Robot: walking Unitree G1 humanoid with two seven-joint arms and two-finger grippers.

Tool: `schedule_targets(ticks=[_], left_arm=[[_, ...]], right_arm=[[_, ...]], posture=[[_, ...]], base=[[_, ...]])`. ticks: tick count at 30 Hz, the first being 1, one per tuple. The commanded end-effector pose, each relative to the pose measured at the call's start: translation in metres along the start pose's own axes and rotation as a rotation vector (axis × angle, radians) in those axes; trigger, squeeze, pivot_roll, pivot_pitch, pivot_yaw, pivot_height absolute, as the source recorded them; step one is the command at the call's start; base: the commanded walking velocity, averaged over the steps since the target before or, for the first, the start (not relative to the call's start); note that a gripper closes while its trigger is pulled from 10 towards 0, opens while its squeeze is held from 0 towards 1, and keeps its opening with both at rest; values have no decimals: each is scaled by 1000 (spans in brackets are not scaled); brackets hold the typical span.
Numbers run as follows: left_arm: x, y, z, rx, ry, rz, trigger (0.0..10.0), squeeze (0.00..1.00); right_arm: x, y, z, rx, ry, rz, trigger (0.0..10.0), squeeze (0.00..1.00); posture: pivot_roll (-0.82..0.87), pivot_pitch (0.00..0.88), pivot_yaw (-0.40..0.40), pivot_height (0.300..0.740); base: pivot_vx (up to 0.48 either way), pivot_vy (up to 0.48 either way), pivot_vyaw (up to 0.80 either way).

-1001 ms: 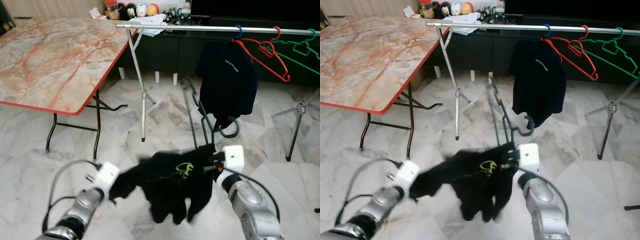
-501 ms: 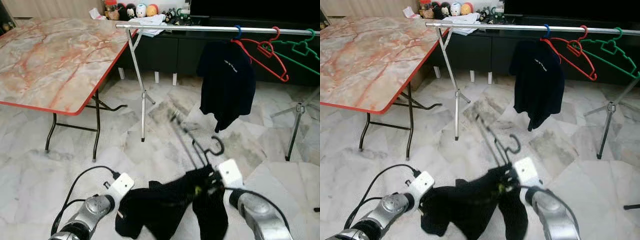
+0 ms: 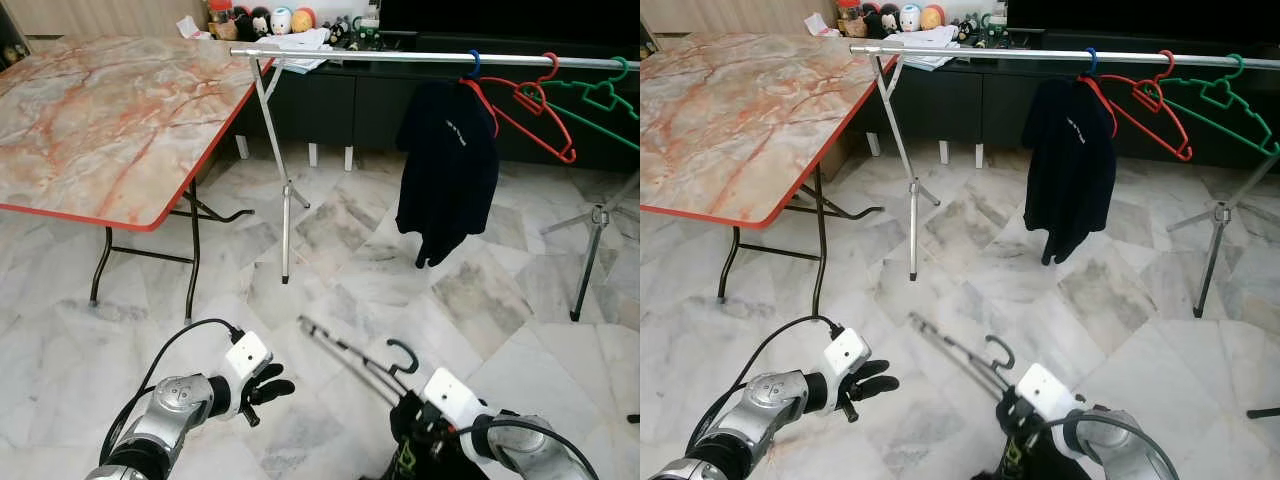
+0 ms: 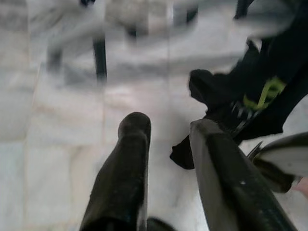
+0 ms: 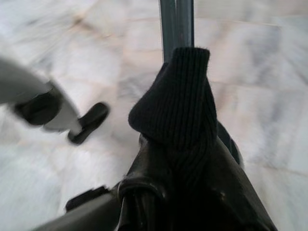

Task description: Hang hanger

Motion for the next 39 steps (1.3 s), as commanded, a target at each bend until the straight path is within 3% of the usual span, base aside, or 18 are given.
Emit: schedule_targets(ticks=[1,6,10,18,22,24,26,32,39], left_arm=[[2,0,-8,-55,19,-1,10000,1000],[7,2,-18,-119,26,-1,10000,1000],[12,2,-21,-138,28,-6,10000,1000],[12,0,-27,-179,49,13,10000,1000],[5,1,-27,-172,132,48,10000,1000],[9,3,-29,-175,117,26,10000,0],[11,4,-29,-168,154,20,10000,0],[16,2,-34,-226,149,27,10000,0],[7,1,-46,-328,173,101,10000,0]], right_arm=[[2,3,4,51,-57,3,10000,0],[1,7,11,135,-151,31,10000,0],[4,12,5,115,-166,41,10000,0],[18,17,13,192,-244,0,10000,0],[28,17,11,217,-288,-25,10000,0],[31,18,12,237,-303,-31,10000,0],[33,18,12,244,-318,-32,10000,0],[46,22,11,280,-382,-45,10000,0],[52,26,8,292,-458,-32,10000,0]], posture=[[30,155,64,740],[27,154,58,740],[28,153,58,740],[31,151,60,740],[29,151,63,740],[28,151,63,740],[28,151,63,740],[33,148,62,740],[32,144,60,740]], base=[[0,0,0],[0,0,0],[0,0,0],[0,0,0],[0,0,0],[0,0,0],[0,0,0],[0,0,0],[0,0,0]])
Point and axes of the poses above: a point about 5 cm out from each wrist's last joint towards the gripper, its own y axis pointing out of the wrist towards the gripper, its own x axis along the axis of the wrist's last joint, z = x × y, the point moved 6 cm from there along y, pointing out of the wrist towards the gripper, and after that the axes turned 15 degrees about -y, right-handed, at the moved point
